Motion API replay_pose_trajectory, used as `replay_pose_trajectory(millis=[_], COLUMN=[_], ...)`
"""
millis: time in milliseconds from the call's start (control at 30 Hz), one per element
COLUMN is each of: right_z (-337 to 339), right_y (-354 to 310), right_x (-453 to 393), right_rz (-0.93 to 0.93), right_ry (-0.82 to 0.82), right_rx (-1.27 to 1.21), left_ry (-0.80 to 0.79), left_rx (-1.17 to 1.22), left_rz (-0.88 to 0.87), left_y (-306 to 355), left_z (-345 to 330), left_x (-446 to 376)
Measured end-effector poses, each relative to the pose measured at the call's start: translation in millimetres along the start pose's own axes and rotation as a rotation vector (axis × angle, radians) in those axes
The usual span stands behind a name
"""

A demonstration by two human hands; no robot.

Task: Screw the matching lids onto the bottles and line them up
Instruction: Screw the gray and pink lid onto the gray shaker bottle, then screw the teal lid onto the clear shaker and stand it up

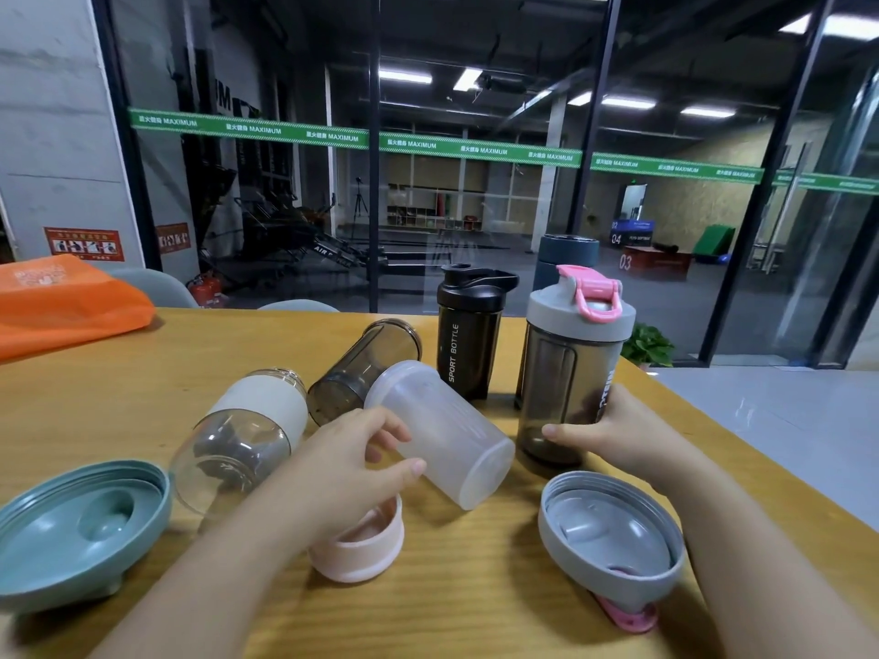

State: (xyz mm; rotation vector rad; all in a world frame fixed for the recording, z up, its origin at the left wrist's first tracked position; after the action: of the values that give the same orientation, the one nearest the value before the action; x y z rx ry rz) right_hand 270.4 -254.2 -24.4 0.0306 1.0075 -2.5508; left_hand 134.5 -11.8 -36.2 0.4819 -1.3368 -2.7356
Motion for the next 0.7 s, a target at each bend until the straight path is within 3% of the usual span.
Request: replay_pose_trajectory(millis=[233, 400, 700], right_z=[2.7, 13.2, 12.8], right_y=[-6.3, -17.6, -38.3], right_x=[6.6, 17.7, 49.9], right_rz=[-0.032, -0.147, -0.257], right_ry=[-0.02, -0.027, 0.096], right_rx=[-0.001, 0.191, 0.259], left_ry=[0.015, 0.058, 0.264], left_rx=[0.003, -0.034, -0.019], left_rz=[-0.023, -0.088, -0.31], left_y=[0.3, 6.8, 20.3], left_z=[0.8, 4.8, 14.8], left_x=[-1.9, -2.5, 6.6])
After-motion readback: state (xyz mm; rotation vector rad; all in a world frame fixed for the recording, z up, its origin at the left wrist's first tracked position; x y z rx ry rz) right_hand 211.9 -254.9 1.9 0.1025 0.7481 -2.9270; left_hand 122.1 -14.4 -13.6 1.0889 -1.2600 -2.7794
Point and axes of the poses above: each hand's wrist, its own x-axis away from the middle knuckle, its own z-axis out of the back of the hand, y = z × x, the point moved 4 cm from there along -x, towards the middle knuckle, and after that the axes turned 9 degrees about x, right-handed, at the moved point
